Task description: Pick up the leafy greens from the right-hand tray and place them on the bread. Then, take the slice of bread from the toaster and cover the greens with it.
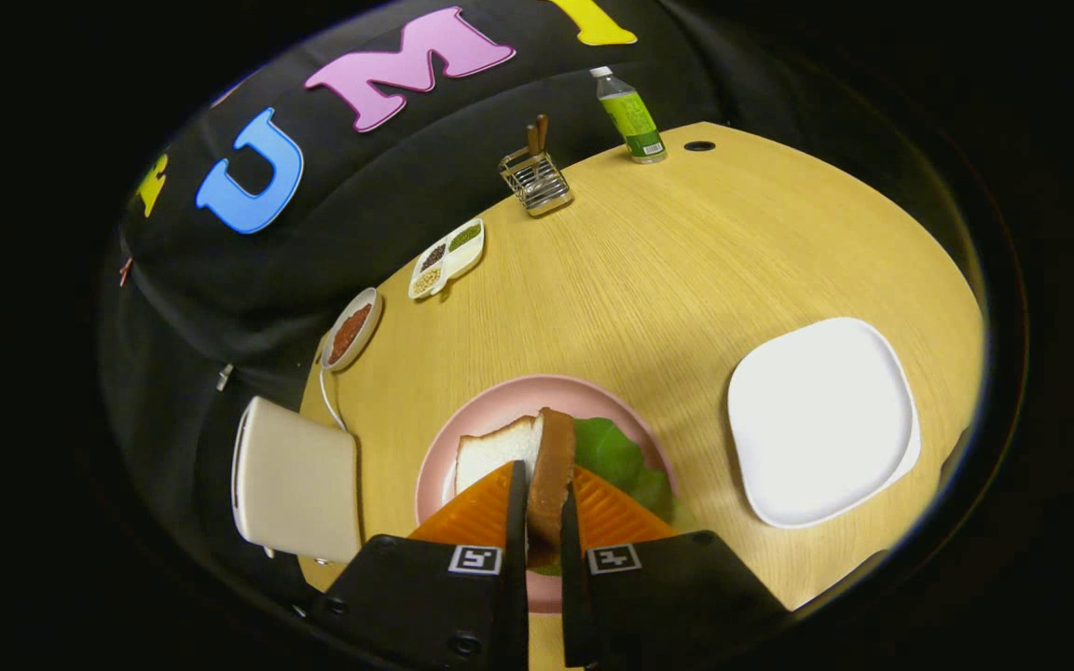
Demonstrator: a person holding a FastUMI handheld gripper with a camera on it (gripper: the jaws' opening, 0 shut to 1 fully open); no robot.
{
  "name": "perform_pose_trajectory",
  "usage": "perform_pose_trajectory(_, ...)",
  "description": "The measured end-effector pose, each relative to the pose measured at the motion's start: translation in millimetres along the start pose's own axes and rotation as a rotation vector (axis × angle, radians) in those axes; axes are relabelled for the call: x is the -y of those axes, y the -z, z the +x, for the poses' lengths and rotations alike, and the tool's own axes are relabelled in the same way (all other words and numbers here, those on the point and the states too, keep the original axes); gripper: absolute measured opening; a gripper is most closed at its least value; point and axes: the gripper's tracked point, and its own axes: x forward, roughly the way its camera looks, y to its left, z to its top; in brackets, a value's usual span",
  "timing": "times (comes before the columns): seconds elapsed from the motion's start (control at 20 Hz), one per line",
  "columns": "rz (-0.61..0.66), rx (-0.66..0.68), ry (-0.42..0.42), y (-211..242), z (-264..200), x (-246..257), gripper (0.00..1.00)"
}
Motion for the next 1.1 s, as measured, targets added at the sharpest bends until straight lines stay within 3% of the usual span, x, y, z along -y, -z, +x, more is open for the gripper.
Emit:
perform_pose_trajectory(0.05, -0.048, -0.004, 0.031, 2, 2, 7, 0.23)
perform_pose_trajectory(0.2, -0.198, -0.012, 0.107, 5, 1, 24, 0.58)
perform_pose_trajectory(0.45, -0.394, 0.019, 0.17, -8, -4, 27, 0.75)
perform_pose_trajectory(0.5, -0.431, 0.032, 0.183, -12, -6, 28, 0.9)
perform_pose_trajectory(0.55, -0.471, 0.044, 0.181, -15, -12, 26, 0.97)
perform_pose_trajectory(1.1, -0.653, 0.282, 0.008, -78, -119, -59, 1.0)
